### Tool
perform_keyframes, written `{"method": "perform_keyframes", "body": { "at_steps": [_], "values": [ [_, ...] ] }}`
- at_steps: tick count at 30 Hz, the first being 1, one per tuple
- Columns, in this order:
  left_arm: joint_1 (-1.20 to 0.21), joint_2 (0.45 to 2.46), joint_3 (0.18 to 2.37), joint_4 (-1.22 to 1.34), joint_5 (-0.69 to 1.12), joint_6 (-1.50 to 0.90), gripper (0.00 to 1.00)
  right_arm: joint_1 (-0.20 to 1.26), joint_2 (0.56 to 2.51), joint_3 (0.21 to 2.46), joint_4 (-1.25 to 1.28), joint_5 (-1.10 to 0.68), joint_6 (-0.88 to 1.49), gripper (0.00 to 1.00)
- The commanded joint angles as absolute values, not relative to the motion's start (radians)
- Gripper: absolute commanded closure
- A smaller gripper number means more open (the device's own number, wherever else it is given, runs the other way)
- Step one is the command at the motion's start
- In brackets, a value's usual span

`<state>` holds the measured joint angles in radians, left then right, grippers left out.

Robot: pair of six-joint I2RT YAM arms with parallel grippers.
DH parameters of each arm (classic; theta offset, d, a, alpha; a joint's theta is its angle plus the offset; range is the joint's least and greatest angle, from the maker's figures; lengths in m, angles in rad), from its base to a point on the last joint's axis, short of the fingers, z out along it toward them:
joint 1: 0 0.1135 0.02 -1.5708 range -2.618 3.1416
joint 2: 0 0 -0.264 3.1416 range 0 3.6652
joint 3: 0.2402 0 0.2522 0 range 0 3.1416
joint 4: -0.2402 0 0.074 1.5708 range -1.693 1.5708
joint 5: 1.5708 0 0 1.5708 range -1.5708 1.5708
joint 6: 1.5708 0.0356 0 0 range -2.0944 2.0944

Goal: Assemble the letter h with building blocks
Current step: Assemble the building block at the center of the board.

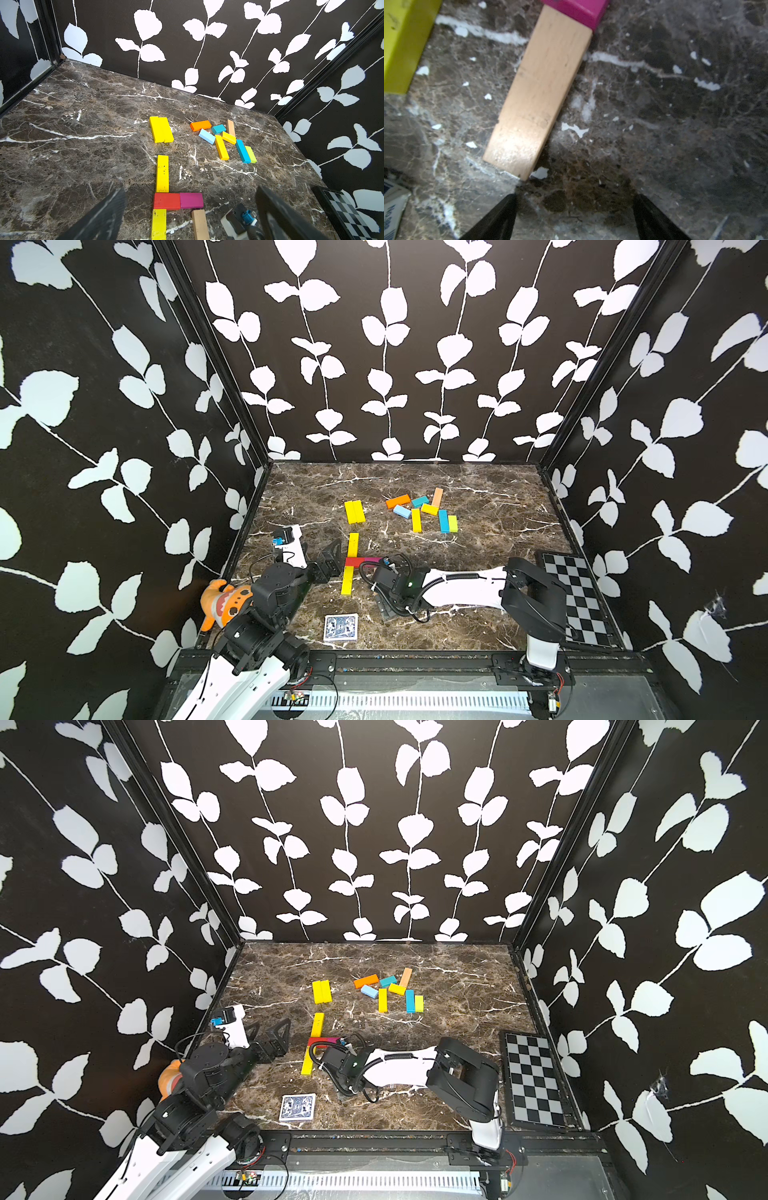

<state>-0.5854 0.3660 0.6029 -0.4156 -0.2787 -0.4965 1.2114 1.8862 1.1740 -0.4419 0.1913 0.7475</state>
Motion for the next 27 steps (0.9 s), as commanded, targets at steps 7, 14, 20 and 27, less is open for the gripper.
{"method": "perform_keyframes", "body": {
  "at_steps": [7,14,20,27],
  "values": [
    [-0.581,0.372,0.598,-0.423,-0.290,-0.481,0.01,1.212,1.924,1.203,-0.426,0.225,0.756,0.14],
    [-0.582,0.373,0.597,-0.421,-0.292,-0.480,0.01,1.206,1.931,1.209,-0.424,0.236,0.759,0.14],
    [-0.581,0.374,0.597,-0.422,-0.293,-0.480,0.01,1.197,1.937,1.209,-0.413,0.238,0.758,0.15],
    [-0.581,0.376,0.597,-0.422,-0.293,-0.480,0.01,1.194,1.945,1.218,-0.404,0.241,0.756,0.15]
  ]
}}
